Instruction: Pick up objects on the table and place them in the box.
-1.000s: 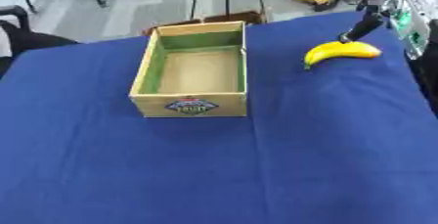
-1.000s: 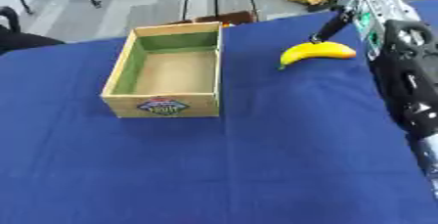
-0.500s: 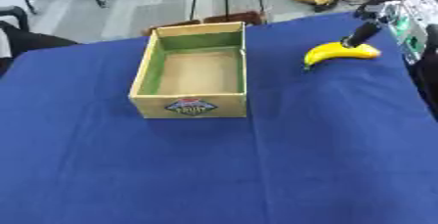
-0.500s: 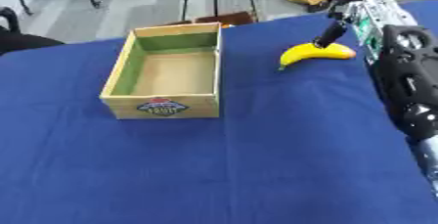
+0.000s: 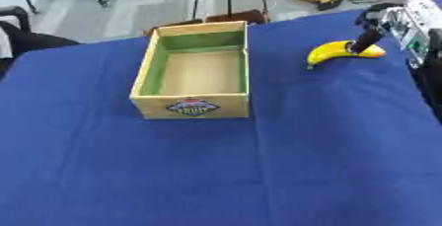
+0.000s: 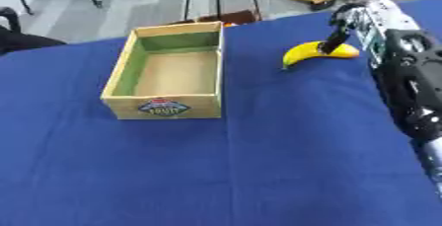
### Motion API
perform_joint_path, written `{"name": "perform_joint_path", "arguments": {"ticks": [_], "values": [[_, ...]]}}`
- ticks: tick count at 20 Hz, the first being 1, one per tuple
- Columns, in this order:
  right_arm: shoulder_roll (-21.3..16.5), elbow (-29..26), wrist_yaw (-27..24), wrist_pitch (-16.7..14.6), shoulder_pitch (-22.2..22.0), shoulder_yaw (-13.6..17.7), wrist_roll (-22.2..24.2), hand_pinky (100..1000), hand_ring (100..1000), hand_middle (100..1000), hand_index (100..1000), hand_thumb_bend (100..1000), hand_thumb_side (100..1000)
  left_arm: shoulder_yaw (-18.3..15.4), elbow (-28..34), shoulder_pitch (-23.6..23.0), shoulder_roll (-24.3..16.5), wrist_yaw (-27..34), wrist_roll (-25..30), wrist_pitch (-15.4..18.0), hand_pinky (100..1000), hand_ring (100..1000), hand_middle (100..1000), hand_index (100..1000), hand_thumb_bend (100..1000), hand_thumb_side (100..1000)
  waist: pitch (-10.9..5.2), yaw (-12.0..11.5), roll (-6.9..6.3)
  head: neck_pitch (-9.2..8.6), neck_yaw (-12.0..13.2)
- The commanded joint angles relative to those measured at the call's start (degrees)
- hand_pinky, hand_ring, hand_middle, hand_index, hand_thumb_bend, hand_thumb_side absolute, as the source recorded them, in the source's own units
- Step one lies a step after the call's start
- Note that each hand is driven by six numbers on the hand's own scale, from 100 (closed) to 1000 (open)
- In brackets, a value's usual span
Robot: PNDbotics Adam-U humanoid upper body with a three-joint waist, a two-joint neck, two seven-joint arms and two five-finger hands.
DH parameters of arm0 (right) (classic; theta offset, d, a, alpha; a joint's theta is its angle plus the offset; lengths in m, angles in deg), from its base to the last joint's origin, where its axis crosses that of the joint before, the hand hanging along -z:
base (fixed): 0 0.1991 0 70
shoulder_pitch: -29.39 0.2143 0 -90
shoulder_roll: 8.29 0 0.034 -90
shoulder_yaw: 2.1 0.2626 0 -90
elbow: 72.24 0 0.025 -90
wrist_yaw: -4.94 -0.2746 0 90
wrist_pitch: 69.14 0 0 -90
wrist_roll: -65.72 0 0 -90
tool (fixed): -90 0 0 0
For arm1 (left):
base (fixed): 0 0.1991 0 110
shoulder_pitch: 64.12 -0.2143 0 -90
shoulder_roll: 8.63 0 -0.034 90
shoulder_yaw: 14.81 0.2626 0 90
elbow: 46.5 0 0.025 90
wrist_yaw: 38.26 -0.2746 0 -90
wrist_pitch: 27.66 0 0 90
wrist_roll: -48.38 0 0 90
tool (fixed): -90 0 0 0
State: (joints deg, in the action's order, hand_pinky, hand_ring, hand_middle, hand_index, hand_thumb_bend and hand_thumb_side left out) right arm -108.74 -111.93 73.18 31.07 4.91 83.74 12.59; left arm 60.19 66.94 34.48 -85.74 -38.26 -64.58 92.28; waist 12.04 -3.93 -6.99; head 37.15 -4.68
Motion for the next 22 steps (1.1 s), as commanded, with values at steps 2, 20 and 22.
{"name": "perform_joint_path", "arguments": {"ticks": [2,20,22], "values": [[-0.92,0.05,-1.01,-0.78,1.19,-0.10,-2.73,883,989,879,989,198,386,0.18,1.15,0.23,-0.78,0.17,0.29,-0.08,316,731,747,722,100,897,-0.68,-0.24,0.12,-0.66,-0.18],[-0.42,5.27,2.04,-5.12,2.84,-1.33,-4.30,953,1000,939,1000,109,424,0.54,1.15,0.05,-0.63,0.43,0.79,-0.09,300,724,742,722,100,890,-0.17,-1.11,-0.35,-1.04,-0.58],[-0.19,5.84,2.69,-5.55,3.12,-1.39,-3.83,959,1000,944,1000,100,432,0.59,1.15,0.04,-0.58,0.47,0.86,-0.09,298,724,742,723,100,890,-0.10,-1.19,-0.40,-1.08,-0.65]]}}
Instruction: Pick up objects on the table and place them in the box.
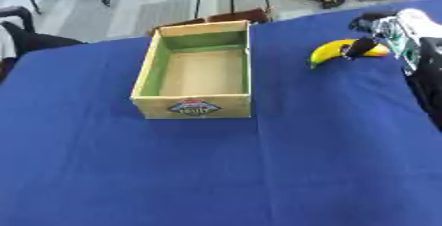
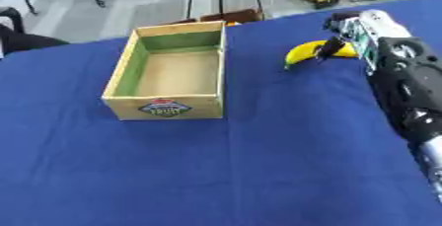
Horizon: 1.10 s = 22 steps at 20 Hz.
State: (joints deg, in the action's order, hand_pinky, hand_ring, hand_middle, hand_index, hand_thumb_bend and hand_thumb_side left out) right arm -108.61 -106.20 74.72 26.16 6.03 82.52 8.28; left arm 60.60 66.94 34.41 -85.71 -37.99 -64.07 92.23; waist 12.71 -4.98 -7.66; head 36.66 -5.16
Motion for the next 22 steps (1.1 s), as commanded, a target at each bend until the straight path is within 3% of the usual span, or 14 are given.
{"name": "perform_joint_path", "arguments": {"ticks": [1,8,22], "values": [[-0.21,0.32,1.39,-0.82,2.10,-0.16,0.62,959,1000,945,1000,100,428,0.21,1.15,0.10,-0.61,0.23,0.37,-0.04,298,723,742,723,100,889,-0.74,-0.20,0.24,-0.62,-0.21],[0.44,2.30,3.01,-1.14,2.95,0.08,1.46,963,1000,958,1000,100,434,0.37,1.15,-0.10,-0.57,0.33,0.63,0.04,292,722,741,723,100,887,-0.47,-0.62,0.00,-0.71,-0.63],[1.34,4.01,5.81,1.27,4.50,1.01,3.76,986,1000,995,1000,100,502,0.50,1.15,-0.27,-0.13,0.30,0.87,0.10,282,724,743,722,100,883,0.33,-0.60,-0.34,-0.99,-1.21]]}}
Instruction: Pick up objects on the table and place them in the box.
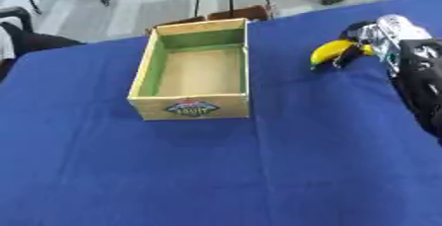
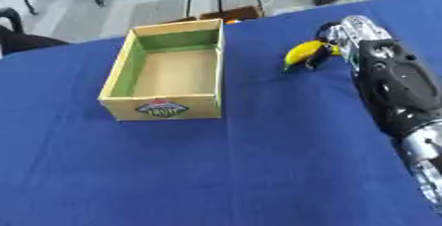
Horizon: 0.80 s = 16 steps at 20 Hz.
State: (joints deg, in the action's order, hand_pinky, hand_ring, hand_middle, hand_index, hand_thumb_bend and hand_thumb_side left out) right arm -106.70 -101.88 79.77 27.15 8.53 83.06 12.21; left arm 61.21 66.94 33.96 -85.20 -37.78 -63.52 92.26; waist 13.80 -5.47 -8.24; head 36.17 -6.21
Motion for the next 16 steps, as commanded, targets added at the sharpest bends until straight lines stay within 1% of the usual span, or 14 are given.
{"name": "perform_joint_path", "arguments": {"ticks": [1,11,16], "values": [[-0.53,-0.30,0.87,0.32,2.09,0.52,-0.32,983,1000,994,1000,100,511,-0.09,1.15,0.19,-0.61,0.10,0.34,0.06,281,724,743,722,100,883,-0.71,-0.10,0.23,-0.52,-0.17],[-0.35,-0.30,1.10,1.30,2.48,0.75,-1.32,958,1000,998,1000,100,612,-0.08,1.15,0.08,-0.50,0.09,0.43,0.03,279,724,743,722,100,881,-0.61,0.11,0.08,-0.55,-0.16],[-0.35,-0.02,0.96,1.47,2.33,0.56,-2.94,927,1000,974,1000,100,584,-0.07,1.15,0.05,-0.46,0.11,0.46,0.05,278,725,743,722,100,876,-0.56,0.15,-0.04,-0.63,-0.26]]}}
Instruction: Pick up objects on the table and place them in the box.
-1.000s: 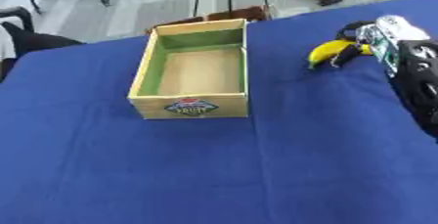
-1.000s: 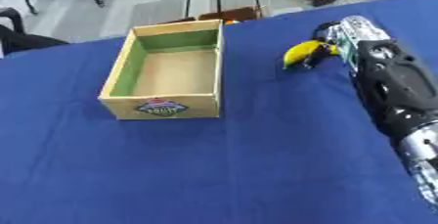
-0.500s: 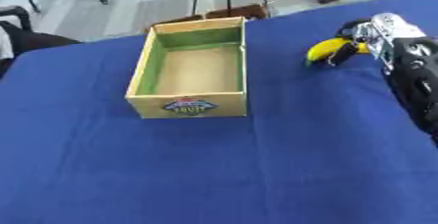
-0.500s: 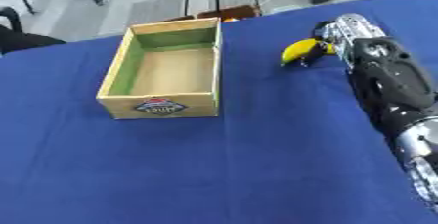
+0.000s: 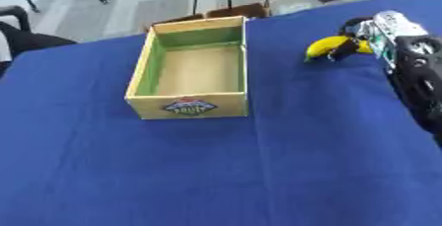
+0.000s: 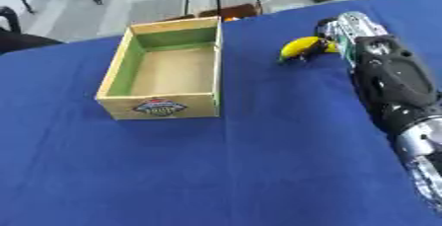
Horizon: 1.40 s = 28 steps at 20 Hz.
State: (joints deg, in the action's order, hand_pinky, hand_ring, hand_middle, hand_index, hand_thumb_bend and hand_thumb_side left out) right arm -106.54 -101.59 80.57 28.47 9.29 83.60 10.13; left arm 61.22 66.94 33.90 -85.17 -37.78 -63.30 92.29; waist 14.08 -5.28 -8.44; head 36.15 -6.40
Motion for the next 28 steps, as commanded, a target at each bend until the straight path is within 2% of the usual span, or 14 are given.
{"name": "perform_joint_path", "arguments": {"ticks": [1,5,13,28], "values": [[-0.52,-0.19,0.26,0.21,1.55,-0.03,-1.23,912,990,959,1000,100,579,-0.09,1.15,0.08,-0.48,0.11,0.24,0.02,278,725,743,722,100,879,-0.83,-0.05,0.12,-0.62,-0.06],[-0.41,-0.05,0.19,0.30,1.43,0.01,-3.42,897,986,947,994,100,544,-0.06,1.15,-0.01,-0.46,0.17,0.26,0.09,277,724,743,721,100,878,-0.84,-0.11,-0.02,-0.62,-0.09],[-0.36,1.26,-0.60,0.93,1.37,0.00,-3.95,892,986,943,981,100,559,-0.06,1.15,-0.05,-0.36,0.22,0.32,0.13,275,724,743,721,100,877,-0.64,-0.10,-0.18,-0.70,-0.19],[-0.02,1.72,0.77,1.13,1.49,-0.15,-9.17,793,906,856,856,100,533,0.03,1.15,0.02,-0.29,0.30,0.52,0.18,273,725,744,721,100,875,-0.41,-0.28,-0.24,-0.89,-0.37]]}}
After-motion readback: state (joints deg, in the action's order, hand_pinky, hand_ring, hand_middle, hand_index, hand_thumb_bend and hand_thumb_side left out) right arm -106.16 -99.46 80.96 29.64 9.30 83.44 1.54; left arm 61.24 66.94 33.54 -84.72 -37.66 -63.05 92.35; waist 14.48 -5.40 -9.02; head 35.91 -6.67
